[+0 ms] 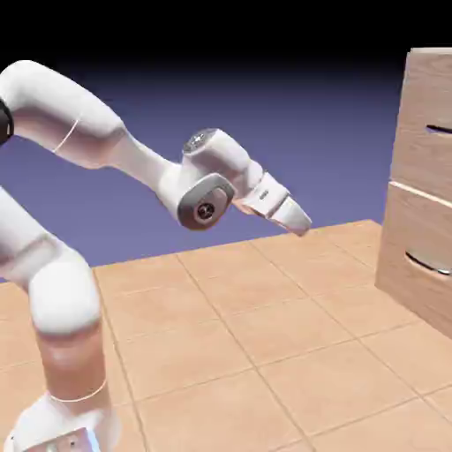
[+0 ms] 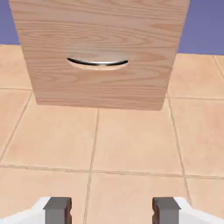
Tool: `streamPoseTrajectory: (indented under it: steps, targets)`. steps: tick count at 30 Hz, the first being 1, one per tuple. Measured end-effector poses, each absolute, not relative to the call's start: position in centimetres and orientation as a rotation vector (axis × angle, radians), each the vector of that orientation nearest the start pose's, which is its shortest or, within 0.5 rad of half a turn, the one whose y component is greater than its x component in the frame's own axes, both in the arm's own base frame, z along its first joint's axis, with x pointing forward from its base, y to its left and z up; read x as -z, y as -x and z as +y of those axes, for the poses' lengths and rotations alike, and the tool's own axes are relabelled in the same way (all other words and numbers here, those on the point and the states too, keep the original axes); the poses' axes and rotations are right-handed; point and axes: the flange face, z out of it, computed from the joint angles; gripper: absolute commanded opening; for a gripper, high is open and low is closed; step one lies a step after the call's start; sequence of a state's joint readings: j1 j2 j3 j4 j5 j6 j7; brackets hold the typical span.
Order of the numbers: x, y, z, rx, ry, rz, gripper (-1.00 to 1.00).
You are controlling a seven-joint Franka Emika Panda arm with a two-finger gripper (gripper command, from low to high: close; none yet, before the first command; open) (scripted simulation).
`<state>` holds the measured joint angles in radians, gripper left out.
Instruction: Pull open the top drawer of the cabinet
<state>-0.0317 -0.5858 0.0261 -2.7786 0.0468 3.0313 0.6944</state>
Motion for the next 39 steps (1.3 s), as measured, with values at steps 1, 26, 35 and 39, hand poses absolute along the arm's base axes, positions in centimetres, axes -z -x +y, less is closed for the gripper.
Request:
streamPoseTrajectory:
  steps: [1, 26, 35, 39]
  targets:
    - [-49.6, -39.4, -1.3, 1.152, 2.435, 0.962, 0.00]
    - [-83.4, -33.2, 0.5, 2.347, 2.091, 0.614, 0.00]
    - [-86.0, -37.3, 9.0, 2.654, 2.121, 0.236, 0.00]
    - [-85.0, -41.3, 12.3, 2.740, 2.162, 0.032, 0.00]
